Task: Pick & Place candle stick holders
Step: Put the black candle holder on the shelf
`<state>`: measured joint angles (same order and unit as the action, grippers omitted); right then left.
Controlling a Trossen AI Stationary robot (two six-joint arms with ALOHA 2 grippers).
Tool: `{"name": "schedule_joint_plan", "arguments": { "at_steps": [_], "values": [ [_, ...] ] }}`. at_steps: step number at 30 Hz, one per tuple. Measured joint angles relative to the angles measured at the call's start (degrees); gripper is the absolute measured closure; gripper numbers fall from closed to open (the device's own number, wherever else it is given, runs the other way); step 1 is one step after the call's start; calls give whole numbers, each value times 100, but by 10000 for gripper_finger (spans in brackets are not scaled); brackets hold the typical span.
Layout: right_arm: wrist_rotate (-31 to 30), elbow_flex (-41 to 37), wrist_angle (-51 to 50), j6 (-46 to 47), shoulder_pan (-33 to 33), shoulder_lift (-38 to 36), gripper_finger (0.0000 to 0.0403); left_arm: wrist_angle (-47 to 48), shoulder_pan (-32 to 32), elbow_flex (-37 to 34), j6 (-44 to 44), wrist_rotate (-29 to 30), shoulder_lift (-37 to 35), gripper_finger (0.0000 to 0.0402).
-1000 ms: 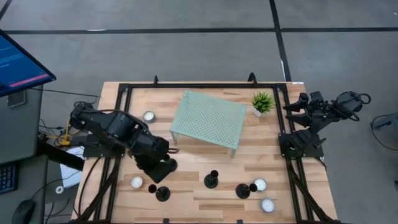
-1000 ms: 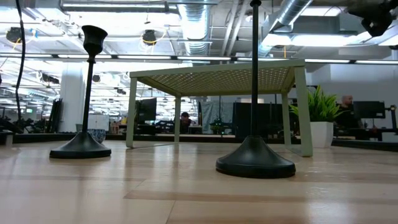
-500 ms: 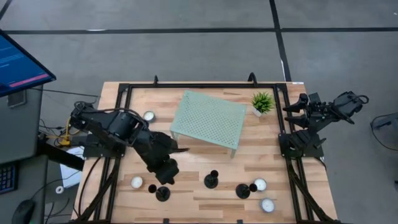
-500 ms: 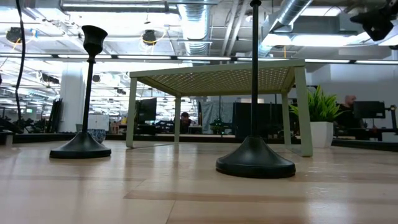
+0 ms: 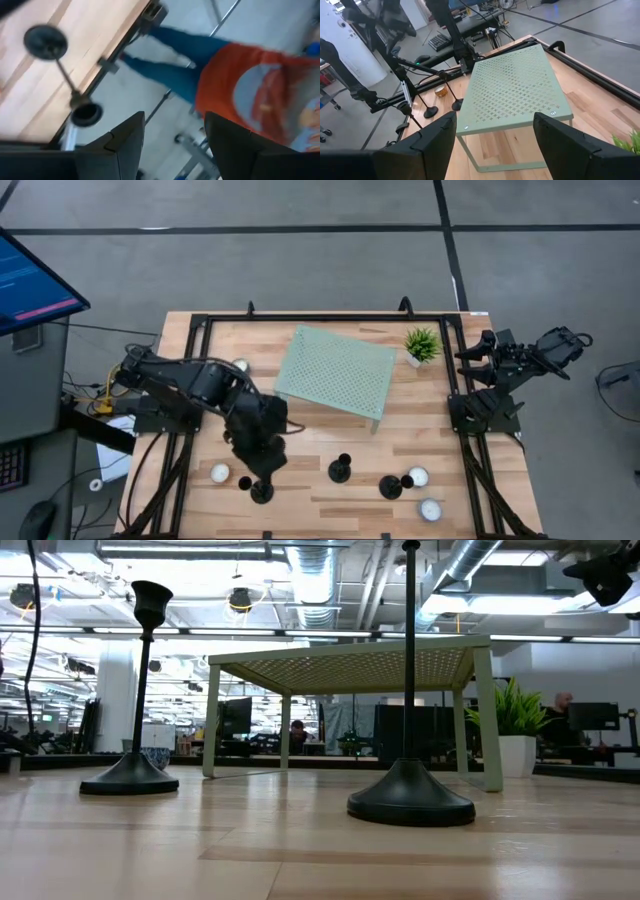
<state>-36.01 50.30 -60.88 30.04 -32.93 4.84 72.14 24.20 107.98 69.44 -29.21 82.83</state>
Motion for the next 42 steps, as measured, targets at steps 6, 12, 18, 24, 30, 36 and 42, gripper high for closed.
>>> {"name": "schedule_joint_plan", "arguments": {
  "at_steps": [6,12,18,24,30,36,42],
  "values": [
    [-4,2,-41,-2,0,0,147,870,311,0,-772,46,235,195],
    [-4,2,-42,-2,0,0,147,1183,550,-2,-1300,871,365,195],
    [-4,2,-46,-2,0,0,147,1183,728,0,-1225,1488,365,195],
    [-6,2,-234,-1,0,0,147,1183,809,2,-1225,1588,509,195],
    [-193,2,-260,0,1,0,147,1183,968,0,-1272,1557,709,195],
    [-302,2,-319,7,2,0,147,1195,994,0,-1372,1739,712,195],
    [-302,2,-320,54,1,0,147,1229,976,0,-1403,1824,680,195]
  ]
}}
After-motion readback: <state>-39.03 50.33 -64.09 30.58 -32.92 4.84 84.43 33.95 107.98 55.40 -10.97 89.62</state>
